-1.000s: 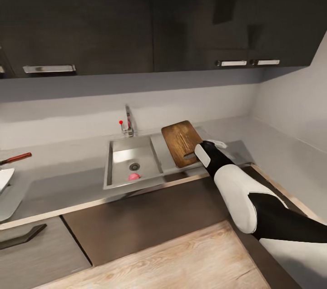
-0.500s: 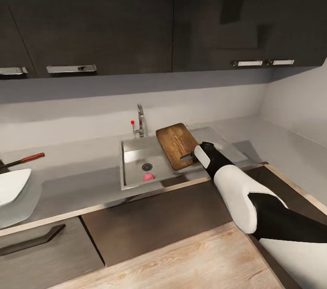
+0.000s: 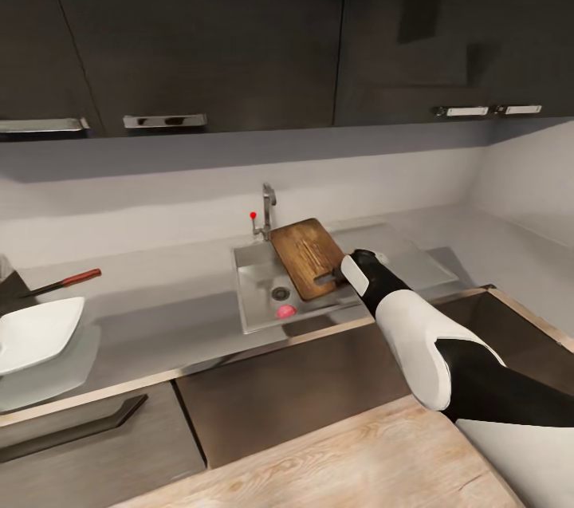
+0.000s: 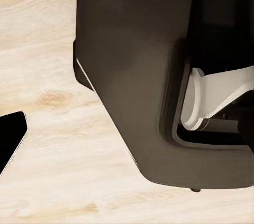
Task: In the kitchen, take the Vidalia onion out of the sink, dice it on the chopping board with the paring knife, put the diced onion into the bowl on the countertop, then place both the paring knife and the chopping board into the sink.
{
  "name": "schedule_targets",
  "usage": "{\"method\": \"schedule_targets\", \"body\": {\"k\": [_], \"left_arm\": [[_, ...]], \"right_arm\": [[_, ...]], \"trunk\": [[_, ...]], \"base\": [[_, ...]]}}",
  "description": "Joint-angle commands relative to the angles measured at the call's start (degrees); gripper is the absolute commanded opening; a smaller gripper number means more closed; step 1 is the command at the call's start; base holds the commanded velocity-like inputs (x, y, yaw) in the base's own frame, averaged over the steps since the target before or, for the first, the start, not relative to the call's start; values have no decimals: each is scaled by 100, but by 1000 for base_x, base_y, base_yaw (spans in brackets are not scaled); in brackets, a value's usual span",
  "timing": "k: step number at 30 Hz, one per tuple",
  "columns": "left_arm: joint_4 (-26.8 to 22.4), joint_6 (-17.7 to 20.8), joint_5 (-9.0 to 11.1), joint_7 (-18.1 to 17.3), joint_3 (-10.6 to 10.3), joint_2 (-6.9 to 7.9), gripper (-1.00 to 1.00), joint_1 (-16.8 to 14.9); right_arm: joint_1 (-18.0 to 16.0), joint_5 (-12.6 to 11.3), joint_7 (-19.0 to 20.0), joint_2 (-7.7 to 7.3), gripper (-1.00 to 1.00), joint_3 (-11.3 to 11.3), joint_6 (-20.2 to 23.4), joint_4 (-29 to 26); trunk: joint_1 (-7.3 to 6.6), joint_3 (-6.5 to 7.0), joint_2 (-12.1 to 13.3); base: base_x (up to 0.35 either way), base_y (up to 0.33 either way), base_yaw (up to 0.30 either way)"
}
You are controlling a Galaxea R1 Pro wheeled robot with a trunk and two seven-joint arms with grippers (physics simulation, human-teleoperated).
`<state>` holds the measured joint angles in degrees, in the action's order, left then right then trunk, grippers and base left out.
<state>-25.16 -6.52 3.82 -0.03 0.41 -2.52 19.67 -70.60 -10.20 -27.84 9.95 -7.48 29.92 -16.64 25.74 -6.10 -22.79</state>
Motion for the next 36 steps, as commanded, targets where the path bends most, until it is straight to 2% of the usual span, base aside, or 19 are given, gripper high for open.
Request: {"method": "schedule_targets", "body": {"k": [1, 3, 5, 9, 12, 19, 36], "left_arm": [[-7, -6, 40, 1, 3, -2, 100, 1], [-7, -6, 40, 2, 3, -7, 100, 1], [-7, -4, 40, 3, 3, -10, 100, 1], [-7, -6, 40, 3, 3, -14, 100, 1], [-7, -7, 40, 3, 3, -15, 100, 1], [-7, -3, 40, 3, 3, -18, 100, 1], [-4, -8, 40, 3, 2, -20, 100, 1]], "right_arm": [[-6, -35, -36, 5, -100, -25, 34, -15], [-6, -35, -2, 5, -100, 3, 80, -12], [-6, -35, 261, 5, -100, 217, 114, 12], [-6, -36, 1029, 5, -100, 986, 234, 125], [-6, -42, 1429, 5, -100, 1249, 268, 152], [-6, -35, 1975, 5, -100, 1325, 305, 193], [-6, -34, 2030, 5, -100, 1329, 304, 213]], "trunk": [[4, -11, -13], [4, -11, -13], [4, -11, -13], [4, -11, -13], [4, -11, -13], [4, -11, -13], [4, -11, -13]], "base": [[0, 264, 0], [0, 264, 0], [0, 249, 0], [0, 147, 0], [0, 41, 0], [0, 4, 2], [0, 0, 260]]}}
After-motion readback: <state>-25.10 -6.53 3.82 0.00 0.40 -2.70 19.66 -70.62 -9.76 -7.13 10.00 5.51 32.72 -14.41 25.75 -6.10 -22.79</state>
